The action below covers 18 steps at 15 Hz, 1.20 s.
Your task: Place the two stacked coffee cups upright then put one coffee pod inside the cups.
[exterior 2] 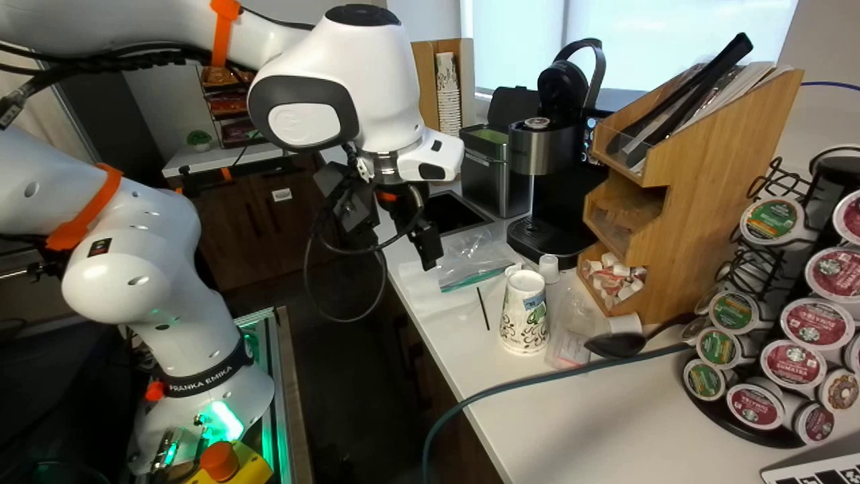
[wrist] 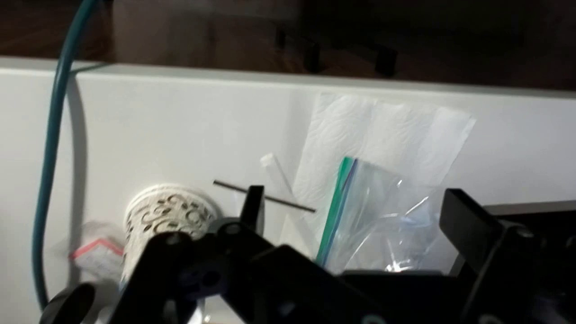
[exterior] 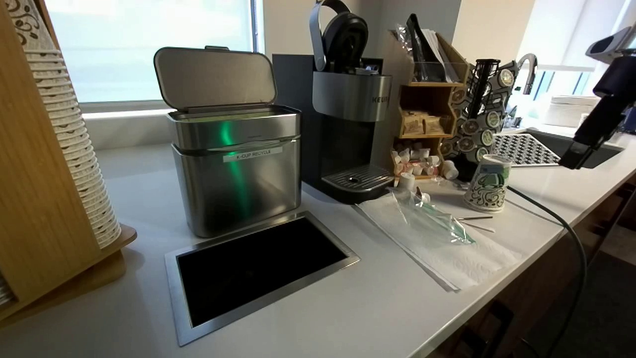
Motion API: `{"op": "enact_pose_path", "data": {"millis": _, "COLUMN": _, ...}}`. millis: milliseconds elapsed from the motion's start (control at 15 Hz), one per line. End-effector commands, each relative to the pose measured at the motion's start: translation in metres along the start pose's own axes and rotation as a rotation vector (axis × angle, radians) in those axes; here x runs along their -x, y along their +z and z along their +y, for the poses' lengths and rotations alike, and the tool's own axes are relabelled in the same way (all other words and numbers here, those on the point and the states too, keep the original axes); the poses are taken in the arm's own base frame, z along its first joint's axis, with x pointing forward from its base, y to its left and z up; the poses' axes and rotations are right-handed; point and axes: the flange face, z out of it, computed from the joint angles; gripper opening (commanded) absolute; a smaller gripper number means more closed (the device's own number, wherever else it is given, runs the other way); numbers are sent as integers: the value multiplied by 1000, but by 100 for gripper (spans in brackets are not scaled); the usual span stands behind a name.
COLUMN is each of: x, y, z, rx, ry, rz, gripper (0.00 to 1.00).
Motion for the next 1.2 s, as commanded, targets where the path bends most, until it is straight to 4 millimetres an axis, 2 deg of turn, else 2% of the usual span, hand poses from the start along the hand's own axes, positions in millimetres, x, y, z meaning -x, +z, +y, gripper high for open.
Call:
{"op": "enact_pose_path", "data": {"millis": 0, "x": -22, "y": -4, "z": 16, "rx": 150, "ry": 3, "rz": 142, "gripper": 100}}
{"op": "enact_pose_path", "data": {"millis": 133, "x": -34, "y": -4, "z": 28, "rx": 241, "ry": 13, "rz": 228, "gripper": 100}}
{"op": "enact_pose_path", "data": {"millis": 333, "x": -47, "y": 8, "z": 43, "rx": 382, "ry": 18, "rz": 318, "gripper": 100}}
{"op": "enact_pose_path", "data": {"millis": 467, "x": -46, "y": 18, "z": 51, "rx": 439, "ry": 46, "rz": 309, "gripper": 100}}
{"op": "enact_pose_path", "data": {"millis": 533, "x": -46, "y": 4, "z": 44, "rx": 397, "ry": 20, "rz": 327, "gripper": 100}}
{"op": "enact_pose_path", "data": {"millis": 600, "x": -46, "y": 10, "z": 47, "rx": 405, "ry": 27, "rz": 314, "gripper": 100}}
{"op": "enact_pose_path", "data": {"millis": 800, "x": -48, "y": 10, "z": 48, "rx": 407, "ry": 28, "rz": 330, "gripper": 100}}
{"op": "enact_pose_path", "data": {"millis": 1133, "x": -51, "y": 24, "z": 68, "rx": 365, "ry": 178, "rz": 378, "gripper": 100}}
